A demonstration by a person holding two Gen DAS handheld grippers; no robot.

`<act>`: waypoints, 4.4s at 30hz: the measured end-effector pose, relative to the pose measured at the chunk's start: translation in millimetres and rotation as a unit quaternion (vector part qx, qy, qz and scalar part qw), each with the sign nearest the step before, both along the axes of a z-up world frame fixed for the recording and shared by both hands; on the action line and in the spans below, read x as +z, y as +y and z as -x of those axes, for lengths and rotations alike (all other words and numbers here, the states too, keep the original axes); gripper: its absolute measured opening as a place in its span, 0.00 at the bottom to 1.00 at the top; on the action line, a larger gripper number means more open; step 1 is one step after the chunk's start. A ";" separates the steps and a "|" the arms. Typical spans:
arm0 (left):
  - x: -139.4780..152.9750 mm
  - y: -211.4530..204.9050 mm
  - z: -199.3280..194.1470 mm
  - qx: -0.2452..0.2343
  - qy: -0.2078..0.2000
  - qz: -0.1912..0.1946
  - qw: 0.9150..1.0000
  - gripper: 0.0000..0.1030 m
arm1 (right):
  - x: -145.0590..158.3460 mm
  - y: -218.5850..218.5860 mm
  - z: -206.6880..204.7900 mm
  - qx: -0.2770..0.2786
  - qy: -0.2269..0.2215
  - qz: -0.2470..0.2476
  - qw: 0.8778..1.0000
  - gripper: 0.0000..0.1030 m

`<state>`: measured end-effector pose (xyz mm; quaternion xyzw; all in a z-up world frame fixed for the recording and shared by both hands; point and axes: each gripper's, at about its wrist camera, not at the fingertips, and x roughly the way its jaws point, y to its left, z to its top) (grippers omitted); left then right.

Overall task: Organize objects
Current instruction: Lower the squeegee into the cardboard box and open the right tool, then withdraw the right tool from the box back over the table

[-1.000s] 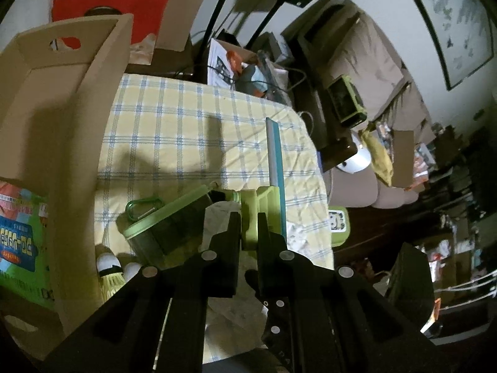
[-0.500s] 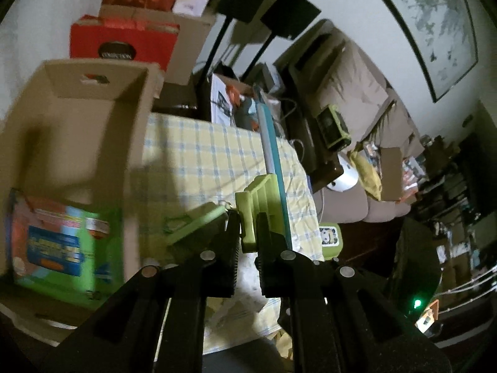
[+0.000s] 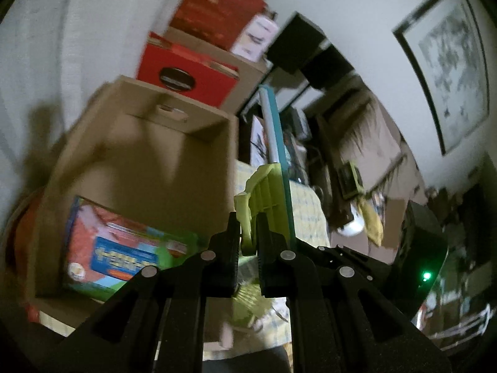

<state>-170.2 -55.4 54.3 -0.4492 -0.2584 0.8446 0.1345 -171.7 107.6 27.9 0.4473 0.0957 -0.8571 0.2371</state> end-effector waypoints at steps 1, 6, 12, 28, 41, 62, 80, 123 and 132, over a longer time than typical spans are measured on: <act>-1.7 -9.3 0.9 0.012 0.001 -0.005 1.000 0.09 | -0.3 -8.1 3.6 0.007 0.000 -0.001 1.000 0.19; -12.0 -41.9 10.1 0.049 -0.002 -0.007 0.999 0.09 | -7.2 -43.5 24.3 0.033 -0.009 -0.006 0.999 0.19; -33.1 -70.9 23.0 0.081 -0.017 -0.014 0.996 0.09 | -29.4 -72.5 49.3 0.052 -0.031 0.000 0.998 0.19; -110.1 -87.6 61.4 0.103 -0.072 -0.008 0.992 0.09 | -99.3 -106.9 94.8 0.059 -0.064 -0.090 0.992 0.20; -128.6 -88.5 68.3 0.095 -0.104 0.002 0.990 0.23 | -107.3 -116.1 95.0 0.067 -0.055 -0.153 0.984 0.30; -68.9 -73.0 26.5 0.069 -0.051 0.079 0.993 0.67 | -35.3 -60.0 38.8 0.033 -0.011 -0.036 0.999 0.55; -42.5 -14.1 -8.6 0.014 -0.018 0.186 0.982 0.67 | -2.3 8.6 -4.6 -0.023 0.042 -0.008 0.999 0.77; -33.1 106.4 -79.5 -0.062 0.087 0.223 0.969 1.00 | -15.7 162.2 -79.6 -0.192 0.062 0.040 0.979 0.99; -43.3 120.3 -82.2 -0.085 0.089 0.210 0.970 1.00 | -32.6 206.5 -83.6 -0.231 0.053 0.032 0.971 0.99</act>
